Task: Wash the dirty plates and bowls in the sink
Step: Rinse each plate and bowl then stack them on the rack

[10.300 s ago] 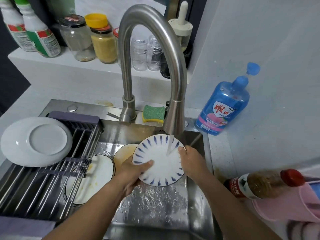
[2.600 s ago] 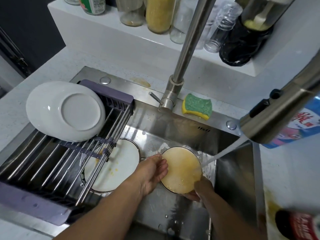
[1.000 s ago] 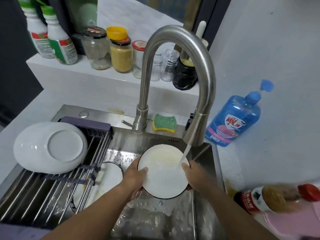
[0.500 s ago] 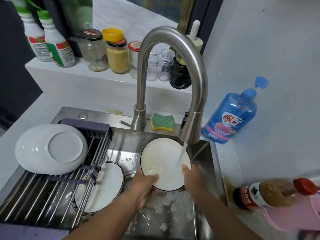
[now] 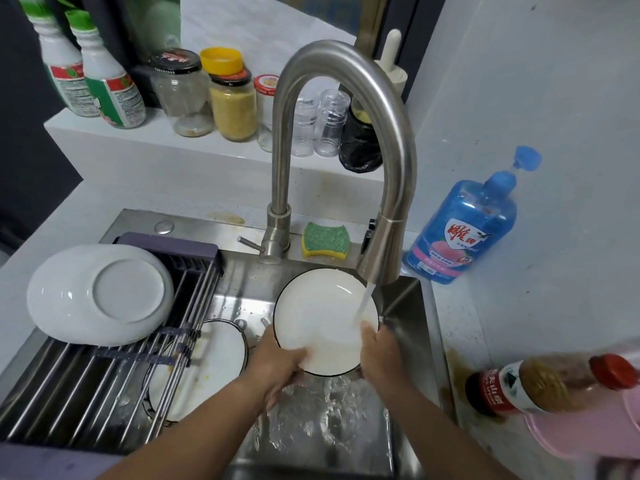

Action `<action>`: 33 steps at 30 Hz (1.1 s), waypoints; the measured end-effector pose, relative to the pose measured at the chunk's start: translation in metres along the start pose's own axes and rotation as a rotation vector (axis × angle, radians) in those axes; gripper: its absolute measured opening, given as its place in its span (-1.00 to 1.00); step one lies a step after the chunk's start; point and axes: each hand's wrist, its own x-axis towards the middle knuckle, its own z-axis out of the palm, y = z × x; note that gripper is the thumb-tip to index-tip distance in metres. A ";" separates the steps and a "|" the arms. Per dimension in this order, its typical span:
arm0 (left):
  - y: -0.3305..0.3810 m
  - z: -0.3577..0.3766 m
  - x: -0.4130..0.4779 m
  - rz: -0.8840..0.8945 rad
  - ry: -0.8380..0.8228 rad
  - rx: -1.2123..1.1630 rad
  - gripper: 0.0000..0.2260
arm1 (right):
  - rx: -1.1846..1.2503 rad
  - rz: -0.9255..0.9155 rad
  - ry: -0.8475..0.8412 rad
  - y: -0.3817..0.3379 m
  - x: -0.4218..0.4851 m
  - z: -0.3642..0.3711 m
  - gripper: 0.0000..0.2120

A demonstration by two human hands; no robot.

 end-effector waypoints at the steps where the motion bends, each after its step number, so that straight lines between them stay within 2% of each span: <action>1: -0.005 0.003 -0.003 -0.035 -0.018 -0.027 -0.59 | 0.014 0.024 0.003 0.003 0.000 0.002 -0.73; 3: -0.011 0.011 -0.010 -0.098 -0.064 -0.119 -0.62 | 0.046 0.092 -0.003 0.008 -0.003 0.005 -0.72; 6: -0.011 0.017 -0.012 -0.100 -0.027 -0.189 -0.55 | 0.108 0.183 -0.049 0.015 -0.007 0.008 -0.72; 10: 0.005 0.010 -0.015 -0.049 0.000 -0.058 -0.53 | 0.083 0.160 -0.137 0.012 -0.009 0.004 -0.79; 13: 0.023 -0.007 -0.016 -0.059 -0.044 0.060 -0.64 | -0.110 0.067 -0.104 0.001 0.001 -0.007 -0.69; 16: 0.037 -0.018 -0.018 -0.107 -0.089 0.144 -0.82 | -0.174 0.060 -0.272 -0.012 0.004 -0.021 -0.67; 18: 0.038 -0.024 -0.012 -0.058 -0.065 0.266 -0.66 | -0.106 0.115 -0.377 -0.015 0.002 -0.026 -0.68; 19: 0.037 -0.028 -0.008 0.023 -0.063 0.410 -0.55 | -0.091 0.148 -0.395 -0.016 0.002 -0.026 -0.67; 21: 0.034 -0.035 -0.006 0.207 -0.135 0.679 -0.35 | -0.100 0.217 -0.396 -0.018 0.005 -0.027 -0.66; 23: 0.033 -0.040 -0.008 0.308 -0.262 0.790 -0.29 | -0.116 0.303 -0.382 -0.024 0.006 -0.030 -0.68; 25: 0.036 -0.040 -0.011 0.395 -0.384 0.872 -0.42 | -0.138 0.355 -0.374 -0.034 0.006 -0.035 -0.69; 28: 0.039 -0.035 -0.006 0.652 -0.302 1.234 -0.64 | -0.192 0.386 -0.376 -0.050 0.009 -0.039 -0.67; 30: 0.046 -0.031 -0.003 0.655 -0.255 1.253 -0.81 | -0.207 0.406 -0.387 -0.057 0.013 -0.042 -0.66; 33: 0.055 -0.030 -0.002 0.593 -0.330 1.122 -0.84 | -0.159 0.406 -0.361 -0.058 0.021 -0.048 -0.57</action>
